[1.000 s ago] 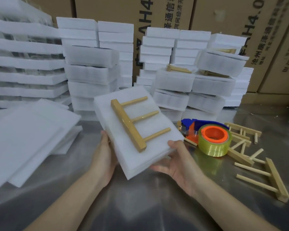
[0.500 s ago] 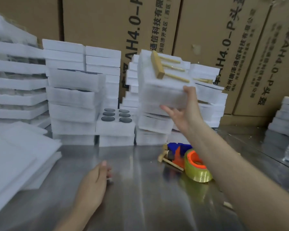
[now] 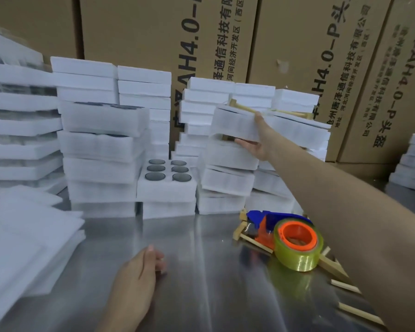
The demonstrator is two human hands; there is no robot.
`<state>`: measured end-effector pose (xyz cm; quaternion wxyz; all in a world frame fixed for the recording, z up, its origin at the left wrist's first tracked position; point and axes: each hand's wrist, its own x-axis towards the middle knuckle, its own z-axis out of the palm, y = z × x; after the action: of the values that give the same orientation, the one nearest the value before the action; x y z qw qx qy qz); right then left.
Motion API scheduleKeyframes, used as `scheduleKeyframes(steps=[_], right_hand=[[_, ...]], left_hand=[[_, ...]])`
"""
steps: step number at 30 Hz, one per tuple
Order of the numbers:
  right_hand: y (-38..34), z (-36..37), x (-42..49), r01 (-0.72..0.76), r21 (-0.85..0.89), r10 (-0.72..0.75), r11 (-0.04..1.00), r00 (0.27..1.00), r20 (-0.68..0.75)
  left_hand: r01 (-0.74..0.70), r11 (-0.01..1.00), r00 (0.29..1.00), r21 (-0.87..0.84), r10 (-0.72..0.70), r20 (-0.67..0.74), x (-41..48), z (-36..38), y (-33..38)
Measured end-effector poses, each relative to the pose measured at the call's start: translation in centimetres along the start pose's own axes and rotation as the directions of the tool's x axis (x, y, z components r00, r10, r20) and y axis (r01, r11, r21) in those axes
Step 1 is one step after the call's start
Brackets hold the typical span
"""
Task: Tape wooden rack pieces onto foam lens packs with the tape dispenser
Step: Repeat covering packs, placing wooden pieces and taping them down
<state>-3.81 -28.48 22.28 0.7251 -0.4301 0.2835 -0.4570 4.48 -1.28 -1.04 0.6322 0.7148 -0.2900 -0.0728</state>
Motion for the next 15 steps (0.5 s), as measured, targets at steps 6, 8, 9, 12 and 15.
scheduleKeyframes(steps=[6,8,9,12,15], right_hand=[[1.2,-0.5,-0.9,0.035,-0.119,-0.057,0.992,0.981,-0.183],[4.2,-0.1,-2.0,0.243,-0.229,-0.301,0.943,0.917,-0.264],[6.3,0.1,-2.8,0.379,-0.367,-0.470,0.849,0.860,-0.199],[13.0,1.1,-5.8,0.679,-0.654,-0.575,0.334,0.696,0.430],[17.6,3.3,-5.5,0.780,-0.597,-0.218,-0.187,0.559,0.800]], left_hand=[[0.002,1.000,1.000,0.010,-0.002,0.001,0.1,0.0,-0.5],[0.016,1.000,1.000,0.025,-0.016,-0.004,0.1,0.1,-0.5],[0.019,0.999,1.000,0.046,-0.018,-0.013,0.1,0.2,-0.5],[-0.014,0.991,1.000,0.132,0.018,-0.026,-0.1,0.1,-0.3],[-0.137,0.945,0.990,0.297,0.124,0.062,-0.8,-0.1,0.0]])
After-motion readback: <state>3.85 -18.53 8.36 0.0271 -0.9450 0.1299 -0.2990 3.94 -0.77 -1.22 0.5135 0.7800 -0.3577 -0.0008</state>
